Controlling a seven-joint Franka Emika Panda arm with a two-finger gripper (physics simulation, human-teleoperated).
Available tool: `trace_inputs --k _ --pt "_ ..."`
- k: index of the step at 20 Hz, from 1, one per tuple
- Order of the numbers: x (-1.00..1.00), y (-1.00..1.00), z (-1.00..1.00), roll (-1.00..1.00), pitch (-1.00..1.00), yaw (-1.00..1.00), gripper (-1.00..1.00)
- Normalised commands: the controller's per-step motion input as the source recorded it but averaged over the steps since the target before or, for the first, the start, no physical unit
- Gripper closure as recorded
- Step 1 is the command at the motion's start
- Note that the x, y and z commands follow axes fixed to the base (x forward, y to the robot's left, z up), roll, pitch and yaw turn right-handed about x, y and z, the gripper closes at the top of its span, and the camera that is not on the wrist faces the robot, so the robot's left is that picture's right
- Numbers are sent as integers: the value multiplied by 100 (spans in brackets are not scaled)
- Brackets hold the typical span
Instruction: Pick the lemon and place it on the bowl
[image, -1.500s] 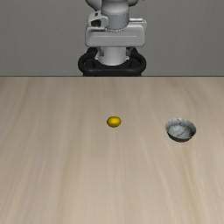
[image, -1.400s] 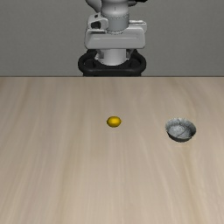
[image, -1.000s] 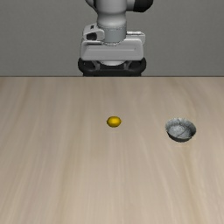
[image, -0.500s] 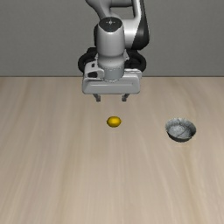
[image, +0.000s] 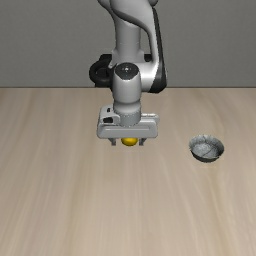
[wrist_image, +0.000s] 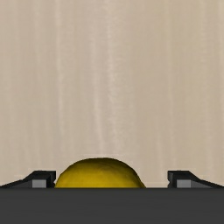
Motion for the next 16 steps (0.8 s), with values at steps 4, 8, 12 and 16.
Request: trace_inputs --k 4,8,12,16 --pt "0 0 0 0 0 0 100" --pt "0 0 0 0 0 0 100" --pt "0 0 25 0 0 0 100" --pt "0 0 75 0 0 0 100"
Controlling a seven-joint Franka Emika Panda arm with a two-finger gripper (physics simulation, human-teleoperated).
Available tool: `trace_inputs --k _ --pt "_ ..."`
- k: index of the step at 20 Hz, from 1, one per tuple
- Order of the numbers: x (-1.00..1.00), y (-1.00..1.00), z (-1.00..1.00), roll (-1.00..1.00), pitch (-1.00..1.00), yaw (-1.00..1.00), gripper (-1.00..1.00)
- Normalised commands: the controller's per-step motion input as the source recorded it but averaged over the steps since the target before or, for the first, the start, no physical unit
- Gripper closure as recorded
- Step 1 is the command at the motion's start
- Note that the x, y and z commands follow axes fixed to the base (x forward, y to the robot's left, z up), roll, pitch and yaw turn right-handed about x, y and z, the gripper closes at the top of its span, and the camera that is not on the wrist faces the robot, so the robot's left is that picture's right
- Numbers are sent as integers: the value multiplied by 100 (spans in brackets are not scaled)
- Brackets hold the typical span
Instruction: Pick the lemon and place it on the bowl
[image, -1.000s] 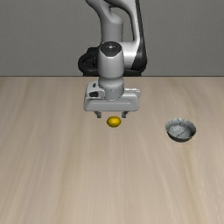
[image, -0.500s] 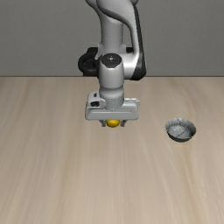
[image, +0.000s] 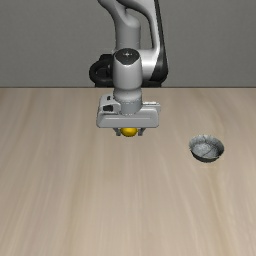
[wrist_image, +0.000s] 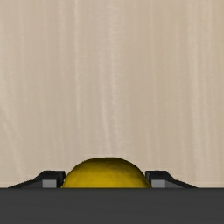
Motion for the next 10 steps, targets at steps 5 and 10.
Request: trace_inputs --k 5,10 --pt "0 20 80 0 0 0 100" --pt "0 100 0 0 0 0 100"
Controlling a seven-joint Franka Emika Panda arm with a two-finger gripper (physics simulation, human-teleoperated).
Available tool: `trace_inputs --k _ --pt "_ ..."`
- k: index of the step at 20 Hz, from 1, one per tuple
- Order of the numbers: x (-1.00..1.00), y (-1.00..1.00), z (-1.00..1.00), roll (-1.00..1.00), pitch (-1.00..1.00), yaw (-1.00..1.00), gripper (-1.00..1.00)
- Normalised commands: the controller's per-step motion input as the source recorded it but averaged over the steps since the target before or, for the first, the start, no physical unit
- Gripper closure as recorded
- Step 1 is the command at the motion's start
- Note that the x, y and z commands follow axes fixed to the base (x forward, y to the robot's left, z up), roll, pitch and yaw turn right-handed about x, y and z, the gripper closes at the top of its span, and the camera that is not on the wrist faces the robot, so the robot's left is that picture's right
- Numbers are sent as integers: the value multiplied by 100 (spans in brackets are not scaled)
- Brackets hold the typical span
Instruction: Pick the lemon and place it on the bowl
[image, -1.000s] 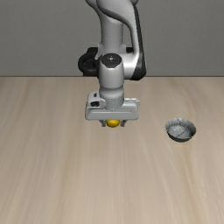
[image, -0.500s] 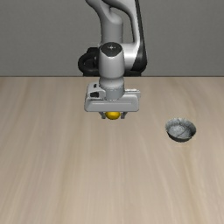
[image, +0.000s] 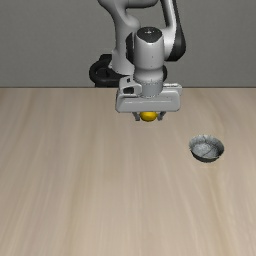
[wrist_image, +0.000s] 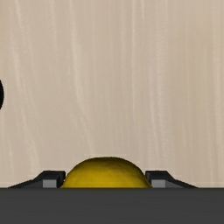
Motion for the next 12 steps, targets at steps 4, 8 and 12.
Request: trace_inputs --k 4,8,12 --pt "0 100 0 0 0 0 100" --pt "0 100 0 0 0 0 100" --pt "25 75 0 0 0 0 100"
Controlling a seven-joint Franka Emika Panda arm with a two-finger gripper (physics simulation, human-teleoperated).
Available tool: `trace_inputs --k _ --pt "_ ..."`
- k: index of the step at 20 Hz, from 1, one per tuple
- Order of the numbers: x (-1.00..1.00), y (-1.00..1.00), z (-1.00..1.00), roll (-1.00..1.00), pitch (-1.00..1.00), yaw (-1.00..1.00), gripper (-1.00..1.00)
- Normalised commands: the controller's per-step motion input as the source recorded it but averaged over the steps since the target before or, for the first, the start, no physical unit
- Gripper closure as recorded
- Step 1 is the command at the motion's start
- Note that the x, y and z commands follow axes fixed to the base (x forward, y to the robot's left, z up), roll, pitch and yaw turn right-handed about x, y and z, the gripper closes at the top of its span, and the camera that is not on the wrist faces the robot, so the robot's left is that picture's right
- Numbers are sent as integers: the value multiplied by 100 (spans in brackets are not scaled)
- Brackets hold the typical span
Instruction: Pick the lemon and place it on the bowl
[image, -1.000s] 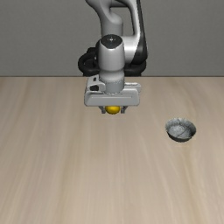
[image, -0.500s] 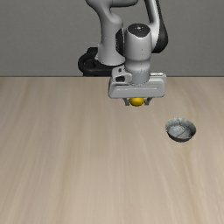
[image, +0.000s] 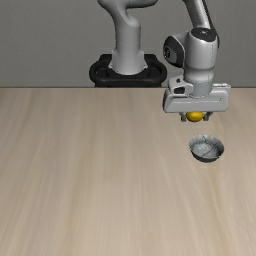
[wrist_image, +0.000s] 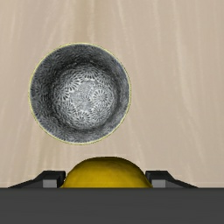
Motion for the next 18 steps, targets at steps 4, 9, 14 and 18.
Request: trace_inputs --k 4,9,14,18 --pt "100 0 0 0 0 0 100" --pt "40 20 0 0 0 0 -100" --pt "0 0 0 0 0 0 -100" --pt "0 0 0 0 0 0 -100"
